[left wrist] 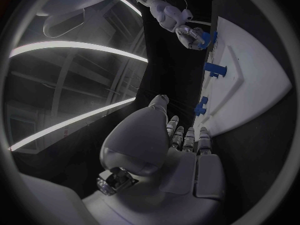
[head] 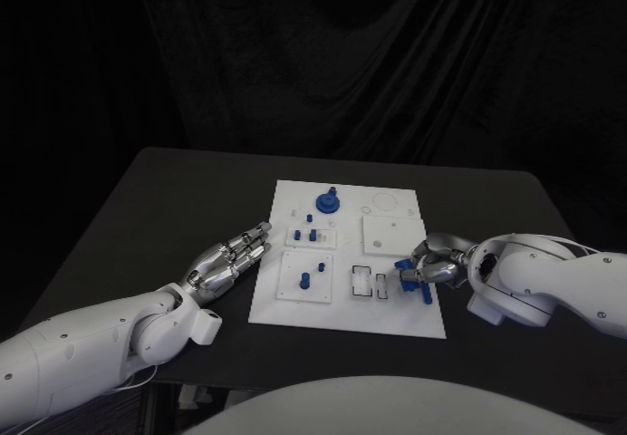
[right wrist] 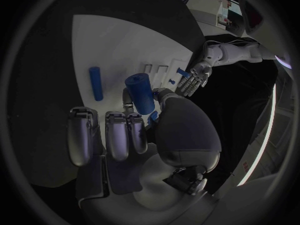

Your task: Assemble the parts on the task board

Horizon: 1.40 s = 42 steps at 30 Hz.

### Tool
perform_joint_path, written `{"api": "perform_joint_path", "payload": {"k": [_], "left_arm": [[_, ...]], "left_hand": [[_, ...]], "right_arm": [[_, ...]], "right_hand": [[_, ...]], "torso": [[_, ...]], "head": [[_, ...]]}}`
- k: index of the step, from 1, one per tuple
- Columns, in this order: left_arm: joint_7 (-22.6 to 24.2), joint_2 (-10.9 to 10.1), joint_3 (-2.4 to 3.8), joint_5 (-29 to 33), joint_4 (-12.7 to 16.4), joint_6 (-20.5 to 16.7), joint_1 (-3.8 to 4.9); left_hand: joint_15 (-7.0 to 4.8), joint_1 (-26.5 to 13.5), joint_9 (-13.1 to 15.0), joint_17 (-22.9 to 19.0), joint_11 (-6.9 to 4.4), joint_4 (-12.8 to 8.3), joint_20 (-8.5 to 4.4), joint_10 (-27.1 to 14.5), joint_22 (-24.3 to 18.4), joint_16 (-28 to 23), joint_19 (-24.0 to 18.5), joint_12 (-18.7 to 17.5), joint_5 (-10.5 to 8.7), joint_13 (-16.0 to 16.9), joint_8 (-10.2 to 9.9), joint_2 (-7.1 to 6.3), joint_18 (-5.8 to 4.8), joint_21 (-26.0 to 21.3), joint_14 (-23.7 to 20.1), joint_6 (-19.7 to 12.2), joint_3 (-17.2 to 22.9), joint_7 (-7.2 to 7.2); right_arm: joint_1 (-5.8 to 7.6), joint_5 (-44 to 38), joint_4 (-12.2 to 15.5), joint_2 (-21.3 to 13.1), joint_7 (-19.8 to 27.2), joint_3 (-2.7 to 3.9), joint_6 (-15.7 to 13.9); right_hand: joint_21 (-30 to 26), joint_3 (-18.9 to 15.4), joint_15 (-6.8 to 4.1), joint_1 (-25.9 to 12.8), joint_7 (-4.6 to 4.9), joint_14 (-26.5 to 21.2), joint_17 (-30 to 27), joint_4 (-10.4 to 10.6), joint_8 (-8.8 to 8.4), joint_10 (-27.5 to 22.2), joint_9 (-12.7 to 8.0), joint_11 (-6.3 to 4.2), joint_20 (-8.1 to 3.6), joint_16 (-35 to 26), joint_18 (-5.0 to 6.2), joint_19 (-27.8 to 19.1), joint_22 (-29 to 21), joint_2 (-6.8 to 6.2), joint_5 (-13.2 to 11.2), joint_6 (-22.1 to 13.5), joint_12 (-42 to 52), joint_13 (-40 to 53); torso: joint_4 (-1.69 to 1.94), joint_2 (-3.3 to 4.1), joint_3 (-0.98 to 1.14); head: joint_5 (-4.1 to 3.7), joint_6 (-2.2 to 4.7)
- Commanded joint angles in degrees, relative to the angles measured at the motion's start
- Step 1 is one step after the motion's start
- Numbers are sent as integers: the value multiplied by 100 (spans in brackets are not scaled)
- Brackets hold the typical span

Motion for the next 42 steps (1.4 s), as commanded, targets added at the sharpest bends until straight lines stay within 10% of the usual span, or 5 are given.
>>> {"api": "perform_joint_path", "payload": {"k": [1, 11, 20, 42], "left_arm": [[344, 22, 5, 28, 4, 45, -10], [341, 28, 5, 28, 10, 41, -10], [337, 36, 5, 28, 1, 33, -11], [318, 61, 5, 28, -21, 69, -14]], "left_hand": [[53, 54, 5, -9, 43, 1, 44, -6, 5, -21, -15, -5, 33, 7, 26, -3, -92, -9, -3, -7, 44, 39], [67, 46, 6, -9, 51, -15, 61, 0, 14, -21, -12, -4, 33, 8, 27, -9, -91, -6, -3, 4, 60, 47], [88, 32, 5, -9, 54, -24, 80, 2, 10, -21, -12, -4, 29, 8, 26, -14, -89, -7, -3, 1, 73, 58], [125, 10, 4, -9, 60, -34, 104, -4, 11, -21, -12, -6, 16, 6, 23, -15, -99, -7, -3, -2, 92, 73]], "right_arm": [[111, 710, 62, 19, 191, 5, -111], [117, 882, -187, 381, 160, 3, 392], [19, 896, -378, 596, 194, 2, 418], [-56, 898, -653, 972, 114, 2, 556]], "right_hand": [[35, 667, 26, 186, -38, 541, 1301, -614, 18, 618, 90, 33, 23, 38, -46, 387, 1332, 311, 8, 9, 15, 1506], [-32, 698, 48, 88, -11, 527, 1244, -543, -11, 618, 74, 58, 44, 9, -28, 357, 1308, 364, -304, -78, 15, 1506], [-81, 570, 82, -154, 24, 518, 1208, -259, -65, 618, 11, 94, 80, -12, -15, 333, 1289, 405, -1246, -111, 15, 1506], [-214, 90, 116, -601, 65, 495, 1107, 156, -135, 618, -104, 134, 115, -71, 19, 276, 1243, 508, -2117, -101, 15, 1506]], "torso": [[-1, -5, -1], [3, 1, -7], [10, 9, -3], [2, 0, -2]], "head": [[-14, -1], [9, -1], [11, -1], [46, -1]]}}
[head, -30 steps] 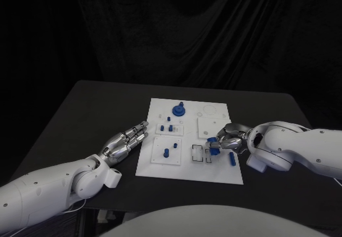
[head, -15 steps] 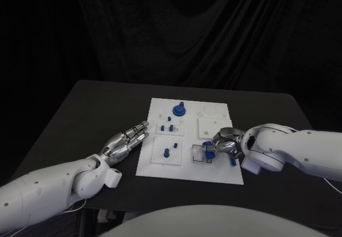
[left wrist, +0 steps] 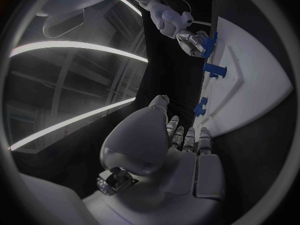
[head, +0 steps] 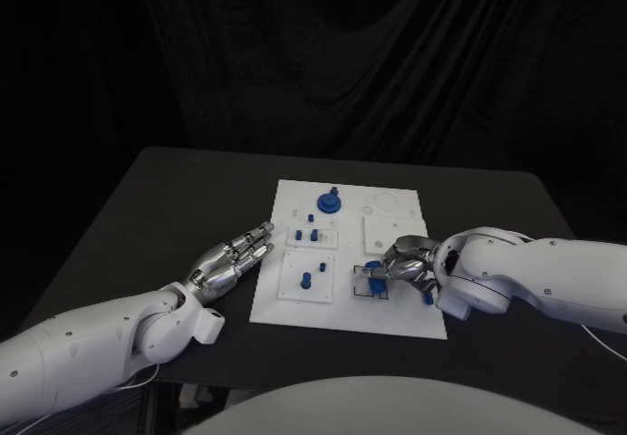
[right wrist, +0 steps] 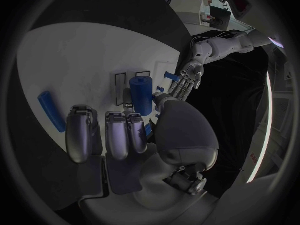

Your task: Assemble the parts on the task board

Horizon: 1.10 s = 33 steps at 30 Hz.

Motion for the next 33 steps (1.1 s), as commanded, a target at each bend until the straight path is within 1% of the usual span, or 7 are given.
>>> {"api": "perform_joint_path", "payload": {"k": [1, 6, 8, 11, 21, 29, 33], "left_arm": [[317, 16, 5, 28, 4, 70, -7], [313, 20, 5, 28, -2, 79, -9], [312, 25, 5, 28, -6, 83, -11], [309, 35, 5, 28, -13, 89, -13], [292, 44, 5, 28, -22, 102, -19], [273, 58, 5, 29, -35, 120, -24], [275, 54, 5, 29, -33, 123, -27]], "left_hand": [[42, 10, 7, -9, 40, -3, 43, 17, 1, -21, 9, -6, 16, 7, 23, -15, -100, -7, -2, -3, 28, 33], [57, -3, 9, -9, 54, -8, 53, 15, 0, -21, 9, -6, 7, 6, 26, -15, -106, -7, -2, 13, 40, 45], [57, -3, 9, -9, 54, -8, 53, 15, 0, -21, 9, -6, 7, 6, 26, -15, -106, -7, -2, 13, 40, 45], [64, -11, 12, -9, 67, -12, 57, 16, -1, -21, 8, -6, 5, 7, 29, -15, -110, -8, -2, 30, 46, 58], [70, -17, 13, -9, 76, -14, 59, 16, -1, -21, 8, -6, 0, 7, 31, -15, -112, -8, -2, 42, 52, 67], [91, -35, 16, -9, 93, -19, 66, 16, -3, -21, 7, -6, -6, 7, 35, -16, -124, -8, -2, 65, 63, 86], [91, -35, 16, -9, 93, -19, 66, 16, -3, -21, 7, -6, -6, 7, 35, -16, -124, -8, -2, 65, 63, 86]], "right_arm": [[-21, 17, -14, 10, -34, 1, 138], [-27, 17, -23, 21, -50, 1, 174], [-29, 17, -24, 26, -58, 1, 181], [-30, 17, -26, 34, -70, 1, 189], [-31, 17, -26, 44, -55, 1, 161], [-31, 17, -24, 28, -32, 1, 88], [-31, 16, 14, -37, 75, 1, -66]], "right_hand": [[-51, -161, 44, -199, 37, 498, 1107, 22, -28, 597, -27, 32, 35, -40, 21, 273, 1241, 44, -241, -5, 15, 1509], [-60, -339, 41, -404, 31, 498, 1102, 25, -31, 597, -49, 28, 34, -44, 23, 271, 1239, 84, -499, 0, 15, 1509], [-77, -469, 38, -499, 28, 498, 1104, 22, -30, 597, -56, 24, 31, -43, 27, 265, 1233, 68, -434, 2, 15, 1509], [-85, -579, 35, -542, 26, 497, 1100, 18, -29, 597, -63, 22, 28, -46, 28, 262, 1231, 82, -534, -1, 15, 1509], [-139, -1148, 37, -836, 28, 505, 1128, 22, -18, 597, -97, 25, 29, -32, 40, 245, 1216, 240, -1339, -20, 15, 1509], [-178, -1304, 42, -882, 34, 505, 1131, 34, -17, 597, -107, 30, 33, -31, 50, 229, 1203, 290, -1476, -36, 15, 1509], [-183, -1332, 41, -839, 28, 505, 1132, 18, 6, 597, -101, 27, 32, -31, 51, 227, 1202, 303, -1435, -8, 15, 1509]], "torso": [[3, -1, 0], [6, 1, -2], [9, 2, -2], [8, 1, -3], [-8, 5, 0], [-4, 4, 3], [-2, -1, 2]], "head": [[6, -1], [-3, -1], [-10, -1], [-8, -1], [8, -1], [10, -1], [28, -1]]}}
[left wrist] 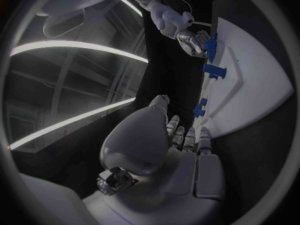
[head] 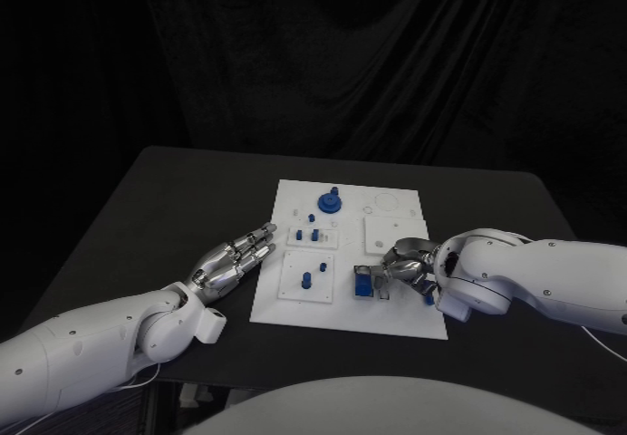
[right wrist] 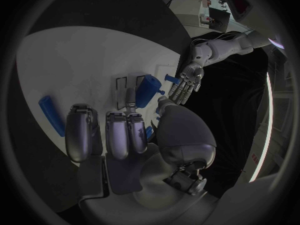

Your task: Assemble the parts on the task board

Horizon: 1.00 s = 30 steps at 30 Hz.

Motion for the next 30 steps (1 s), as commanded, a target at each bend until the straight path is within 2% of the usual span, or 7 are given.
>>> {"api": "perform_joint_path", "payload": {"k": [1, 5, 7, 11, 15, 19, 30], "left_arm": [[273, 8, 4, 28, 10, 81, -14], [273, -9, 4, 28, 14, 76, -16], [272, -16, 4, 28, 16, 75, -17], [270, -21, 4, 28, 15, 77, -20], [268, -13, 4, 28, 10, 84, -23], [267, -4, 4, 28, 6, 90, -26], [250, -5, 4, 28, 4, 98, -30]], "left_hand": [[50, -35, 5, -5, 34, 13, 46, -3, -2, -21, -13, -6, -6, 7, 35, -16, -29, -9, -2, 14, 32, 35], [57, -40, 7, -5, 41, 12, 47, -2, -2, -21, -13, -5, -8, 8, 37, -15, -34, -8, -2, 26, 37, 43], [57, -40, 7, -5, 41, 12, 47, -2, -2, -21, -13, -5, -8, 8, 37, -15, -34, -8, -2, 26, 37, 43], [57, -40, 7, -5, 41, 12, 47, -2, -2, -21, -13, -5, -8, 8, 37, -15, -34, -8, -2, 26, 37, 43], [64, -47, 9, -5, 51, 9, 50, 2, -2, -21, -13, -5, -7, 8, 41, -15, -40, -8, -2, 46, 43, 52], [64, -47, 9, -5, 51, 9, 50, 2, -2, -21, -13, -5, -7, 8, 41, -15, -40, -8, -2, 46, 43, 52], [64, -47, 9, -5, 51, 9, 50, 2, -2, -21, -13, -5, -7, 8, 41, -15, -40, -8, -2, 46, 43, 52]], "right_arm": [[-14, -3, 48, -64, 112, 1, -197], [-12, -283, 159, -181, 293, 1, -400], [-12, -508, 234, -237, 374, 1, -477], [-12, -904, 395, -319, 464, 1, -487], [-14, -1084, 478, -333, 466, 0, -392], [-23, -1154, 503, -328, 454, 0, -314], [-46, -1200, 478, -281, 394, 0, -117]], "right_hand": [[-38, -74, 37, 74, 2, 504, 1129, -31, 17, 597, 5, 23, 32, -16, 51, 228, 1202, 0, 81, 23, 15, 1505], [4, -129, 9, 656, -36, 506, 1136, -193, 155, 597, 65, -11, 9, -14, 40, 249, 1217, -43, 518, 56, 15, 1505], [23, -174, -10, 886, -66, 507, 1141, -253, 312, 597, 152, -34, -8, -11, 36, 259, 1224, -68, 553, 97, 15, 1505], [51, -410, -92, 1216, -177, 510, 1152, -242, 1056, 597, 697, -133, -87, -6, 29, 274, 1235, -84, 484, -27, 15, 1505], [48, -580, -153, 1332, -252, 508, 1142, -170, 1632, 597, 1174, -217, -137, -14, 27, 275, 1235, -47, 404, -176, 15, 1505], [39, -705, -198, 1396, -319, 508, 1138, -106, 1989, 597, 1503, -257, -182, -18, 30, 273, 1233, -8, 389, -288, 15, 1505], [24, -809, -229, 1421, -359, 504, 1121, -75, 2183, 597, 1705, -294, -212, -29, 33, 269, 1229, 22, 272, -341, 15, 1505]], "torso": [[3, -5, 1], [3, -4, 0], [3, -5, 0], [3, -7, -1], [3, -11, 1], [2, -7, 2], [-4, -5, -1]], "head": [[19, -1], [35, -1], [34, -1], [30, -1], [12, -1], [15, -1], [44, -1]]}}
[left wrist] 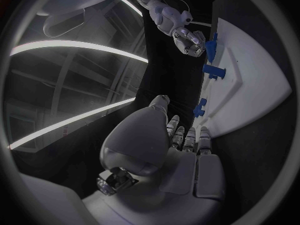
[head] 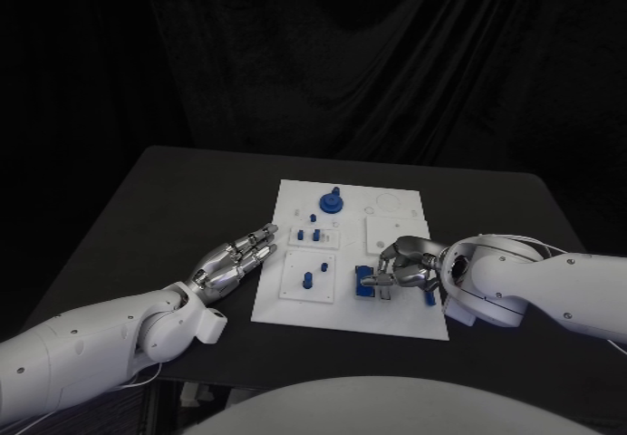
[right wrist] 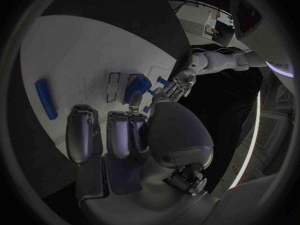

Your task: Assemble the parts on the task board

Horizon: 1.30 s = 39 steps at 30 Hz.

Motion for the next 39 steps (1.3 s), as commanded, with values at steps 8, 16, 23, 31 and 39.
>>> {"api": "perform_joint_path", "payload": {"k": [8, 16, 23, 31, 39], "left_arm": [[250, 19, 3, 28, 4, 75, -13], [253, 23, 3, 28, -1, 76, -14], [235, 31, 3, 28, -6, 94, -15], [223, 34, 3, 28, -11, 109, -17], [212, 28, 3, 28, -8, 116, -18]], "left_hand": [[34, -54, 5, -9, 59, -11, 33, 3, 0, -21, 9, -4, -10, 9, 19, -15, -49, -8, -2, 30, 34, 40], [18, -65, 6, -9, 84, -28, 26, 3, 0, -21, 9, -4, -17, 9, 20, -19, -51, -8, -2, 39, 56, 57], [5, -70, 6, -9, 90, -33, 20, 4, 0, -21, 9, -4, -18, 9, 20, -21, -46, -8, -2, 41, 62, 62], [-1, -75, 7, -9, 99, -34, 16, 7, -1, -21, 9, -3, -20, 10, 21, -21, -42, -8, -2, 50, 66, 69], [-4, -79, 7, -9, 107, -34, 14, 9, 0, -21, 9, -3, -21, 10, 23, -19, -40, -7, -2, 57, 69, 76]], "right_arm": [[-49, -133, -45, 42, -18, 1, 225], [-75, -134, -110, 61, 30, 1, 135], [-85, -134, -186, 83, 64, 1, 67], [-116, -134, -225, 117, 63, 1, 161], [-176, -134, -256, 155, -40, 1, 493]], "right_hand": [[-40, -34, -64, 385, -41, 524, 1095, -159, 113, 602, 151, -82, -84, -48, 38, 269, 1220, 63, 259, -92, 15, 1508], [-70, -25, -81, 553, -63, 520, 1078, -192, 86, 602, 185, -102, -100, -60, 45, 258, 1212, 133, 790, -93, 15, 1508], [-73, 7, -92, 640, -79, 521, 1079, -190, 60, 602, 188, -116, -109, -61, 45, 259, 1212, 195, 974, -78, 15, 1508], [-87, 10, -98, 699, -84, 522, 1081, -177, 9, 602, 177, -121, -116, -61, 48, 254, 1207, 192, 1153, -87, 15, 1508], [-129, -30, -82, 856, -49, 516, 1055, -243, -104, 602, 138, -95, -107, -78, 55, 238, 1195, 95, 874, -110, 15, 1508]], "torso": [[10, 4, -4], [11, 5, -4], [3, 4, -7], [4, 12, 2], [7, 13, -2]], "head": [[2, -1], [-4, -1], [22, -1], [20, -1], [29, -1]]}}
